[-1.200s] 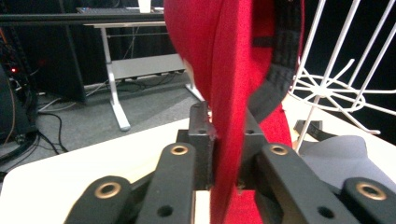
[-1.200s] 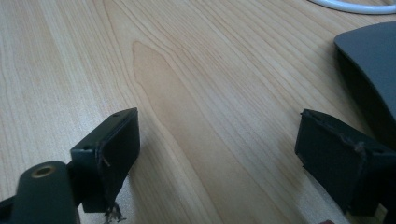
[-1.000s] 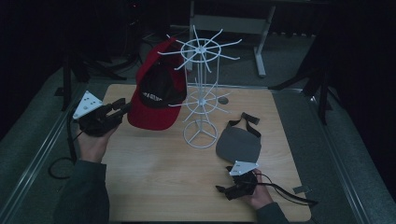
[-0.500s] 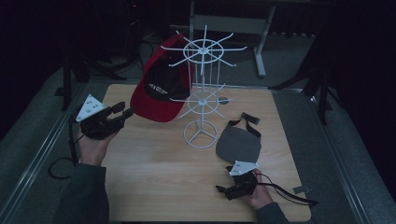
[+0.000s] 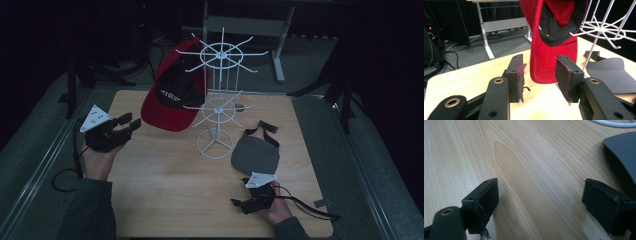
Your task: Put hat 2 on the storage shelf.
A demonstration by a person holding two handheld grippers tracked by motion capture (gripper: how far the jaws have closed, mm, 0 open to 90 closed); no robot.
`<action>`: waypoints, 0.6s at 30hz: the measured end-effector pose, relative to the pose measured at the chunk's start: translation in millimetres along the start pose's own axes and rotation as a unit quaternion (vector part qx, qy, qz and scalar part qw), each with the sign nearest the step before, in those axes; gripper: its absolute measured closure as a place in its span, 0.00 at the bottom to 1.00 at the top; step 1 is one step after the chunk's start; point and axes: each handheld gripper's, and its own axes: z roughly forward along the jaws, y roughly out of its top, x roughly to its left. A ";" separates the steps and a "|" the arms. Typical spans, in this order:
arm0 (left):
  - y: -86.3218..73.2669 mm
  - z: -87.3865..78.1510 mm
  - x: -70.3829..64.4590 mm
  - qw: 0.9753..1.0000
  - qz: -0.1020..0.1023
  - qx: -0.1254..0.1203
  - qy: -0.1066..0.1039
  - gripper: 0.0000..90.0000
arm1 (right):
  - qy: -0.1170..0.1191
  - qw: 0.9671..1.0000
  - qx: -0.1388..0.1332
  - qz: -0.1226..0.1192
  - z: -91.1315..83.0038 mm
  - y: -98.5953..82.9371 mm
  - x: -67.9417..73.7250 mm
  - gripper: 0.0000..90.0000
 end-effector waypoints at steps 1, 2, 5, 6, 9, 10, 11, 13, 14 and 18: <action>0.0 0.0 0.0 1.000 0.000 0.000 0.000 0.65 | 0.000 1.000 0.000 0.000 0.0 0.0 0.0 0.15; -0.9 0.3 0.1 1.000 -0.001 0.000 0.001 0.65 | 0.000 1.000 0.000 0.001 0.0 0.0 0.1 0.15; -2.8 0.8 0.4 1.000 -0.002 0.003 0.000 0.65 | 0.000 1.000 0.000 0.000 0.0 0.0 0.0 0.15; -4.9 1.2 0.3 1.000 -0.003 0.007 0.000 0.65 | -0.001 1.000 0.000 0.001 0.0 0.1 0.2 0.15; -10.3 2.1 0.0 1.000 -0.004 0.014 -0.004 0.64 | 0.001 1.000 0.004 -0.005 0.1 0.8 0.7 0.15; -10.3 2.1 0.0 1.000 -0.004 0.014 -0.004 0.64 | 0.001 1.000 0.004 -0.005 0.1 0.8 0.7 0.15; -12.6 2.8 0.6 1.000 -0.006 0.017 -0.007 0.64 | -0.001 1.000 0.006 -0.002 -0.7 1.3 0.7 0.19; -13.9 3.5 1.0 1.000 -0.007 0.019 -0.007 0.64 | -0.004 1.000 0.006 0.001 -1.5 1.5 0.7 0.22; -14.9 4.1 1.4 1.000 -0.008 0.020 -0.007 0.64 | -0.006 1.000 0.005 0.005 -2.6 1.8 0.3 0.27; -17.1 5.4 2.9 1.000 -0.010 0.021 -0.009 0.64 | -0.012 1.000 0.007 0.010 -6.8 3.4 -1.4 0.55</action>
